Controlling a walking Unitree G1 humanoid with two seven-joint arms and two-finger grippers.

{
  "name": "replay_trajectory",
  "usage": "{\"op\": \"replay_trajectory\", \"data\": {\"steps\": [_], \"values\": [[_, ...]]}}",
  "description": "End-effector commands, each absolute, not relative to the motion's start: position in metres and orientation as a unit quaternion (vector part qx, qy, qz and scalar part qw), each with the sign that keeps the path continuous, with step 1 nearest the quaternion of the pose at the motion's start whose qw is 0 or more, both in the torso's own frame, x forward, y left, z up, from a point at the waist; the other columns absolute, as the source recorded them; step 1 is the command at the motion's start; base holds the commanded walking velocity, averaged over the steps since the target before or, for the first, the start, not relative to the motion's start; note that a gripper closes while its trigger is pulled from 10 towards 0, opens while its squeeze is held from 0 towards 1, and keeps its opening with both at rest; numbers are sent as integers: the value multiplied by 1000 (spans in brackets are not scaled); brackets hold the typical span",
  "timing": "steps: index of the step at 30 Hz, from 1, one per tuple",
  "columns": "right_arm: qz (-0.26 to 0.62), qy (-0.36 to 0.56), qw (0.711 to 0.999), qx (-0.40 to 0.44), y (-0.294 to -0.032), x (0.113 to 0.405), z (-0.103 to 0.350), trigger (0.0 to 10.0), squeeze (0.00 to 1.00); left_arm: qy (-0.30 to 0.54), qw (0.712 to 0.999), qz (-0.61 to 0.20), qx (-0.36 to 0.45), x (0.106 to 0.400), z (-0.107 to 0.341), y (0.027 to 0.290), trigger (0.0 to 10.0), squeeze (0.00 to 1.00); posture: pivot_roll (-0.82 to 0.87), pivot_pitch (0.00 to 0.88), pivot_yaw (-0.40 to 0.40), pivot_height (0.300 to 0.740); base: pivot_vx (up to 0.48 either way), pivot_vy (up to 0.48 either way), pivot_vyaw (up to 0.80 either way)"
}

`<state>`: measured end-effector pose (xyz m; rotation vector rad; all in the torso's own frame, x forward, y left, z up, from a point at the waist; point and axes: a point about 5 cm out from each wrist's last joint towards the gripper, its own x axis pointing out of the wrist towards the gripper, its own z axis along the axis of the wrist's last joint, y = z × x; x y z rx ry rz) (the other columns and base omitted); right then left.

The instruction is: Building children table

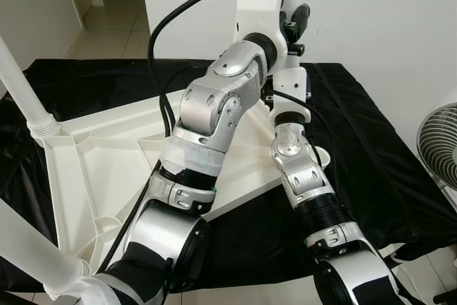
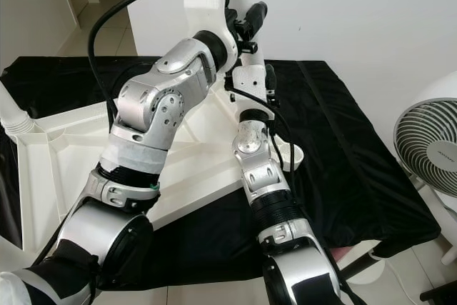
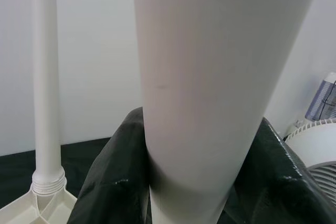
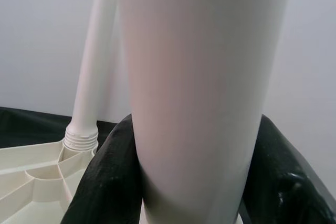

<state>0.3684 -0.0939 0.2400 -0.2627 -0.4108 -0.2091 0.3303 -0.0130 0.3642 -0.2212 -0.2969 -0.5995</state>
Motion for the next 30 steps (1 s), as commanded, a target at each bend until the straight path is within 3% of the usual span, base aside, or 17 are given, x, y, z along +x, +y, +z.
{"op": "replay_trajectory", "data": {"steps": [1,11,12,18,19,20,30], "values": [[-131,-182,967,-124,-107,372,235,10000,0,-164,931,-308,-110,325,375,-15,10000,0,53,27,-22,740,0,0,0],[-113,-197,963,-145,-100,364,231,10000,0,-166,933,-302,-105,327,377,-13,10000,0,52,31,-18,740,0,0,0],[-113,-197,963,-145,-100,363,230,10000,0,-166,933,-301,-106,327,378,-13,10000,1000,52,31,-18,740,0,0,0],[-116,-196,963,-146,-101,364,230,10000,0,-164,931,-307,-110,327,377,-13,10000,1000,51,32,-15,740,0,0,0],[-118,-196,963,-144,-102,364,231,10000,0,-167,930,-310,-105,325,377,-14,10000,937,51,32,-15,740,0,0,0],[-118,-196,963,-144,-102,365,231,10000,0,-171,928,-316,-101,324,378,-15,10000,0,53,32,-14,740,0,0,0],[-124,-183,967,-124,-104,367,230,10000,0,-178,893,-398,-115,309,380,-22,10000,0,58,27,-9,740,0,0,0]]}}
